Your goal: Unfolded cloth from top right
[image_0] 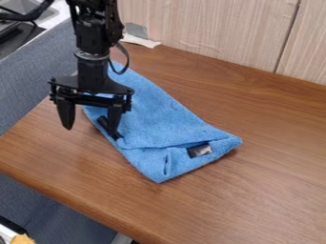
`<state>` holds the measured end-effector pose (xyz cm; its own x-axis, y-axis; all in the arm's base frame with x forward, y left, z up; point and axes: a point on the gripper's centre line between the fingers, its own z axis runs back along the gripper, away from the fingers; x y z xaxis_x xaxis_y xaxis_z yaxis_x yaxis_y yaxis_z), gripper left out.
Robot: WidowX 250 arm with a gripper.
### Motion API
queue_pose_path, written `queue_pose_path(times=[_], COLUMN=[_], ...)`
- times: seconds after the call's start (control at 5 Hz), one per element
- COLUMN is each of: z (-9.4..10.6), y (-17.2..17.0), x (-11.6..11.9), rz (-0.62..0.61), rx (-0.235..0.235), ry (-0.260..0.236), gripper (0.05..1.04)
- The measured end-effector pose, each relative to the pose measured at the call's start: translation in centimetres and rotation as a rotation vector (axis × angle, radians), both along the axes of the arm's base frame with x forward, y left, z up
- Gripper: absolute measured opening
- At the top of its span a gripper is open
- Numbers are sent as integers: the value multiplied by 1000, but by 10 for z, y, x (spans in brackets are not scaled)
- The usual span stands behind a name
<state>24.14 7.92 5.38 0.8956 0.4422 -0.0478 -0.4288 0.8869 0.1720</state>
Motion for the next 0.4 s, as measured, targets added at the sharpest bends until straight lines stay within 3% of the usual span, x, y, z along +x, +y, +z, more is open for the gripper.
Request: queue_pose_path(times=[0.4], z=[-9], y=[-10], x=[5], rz=[-45], rx=[14], ry=[26], gripper=[999])
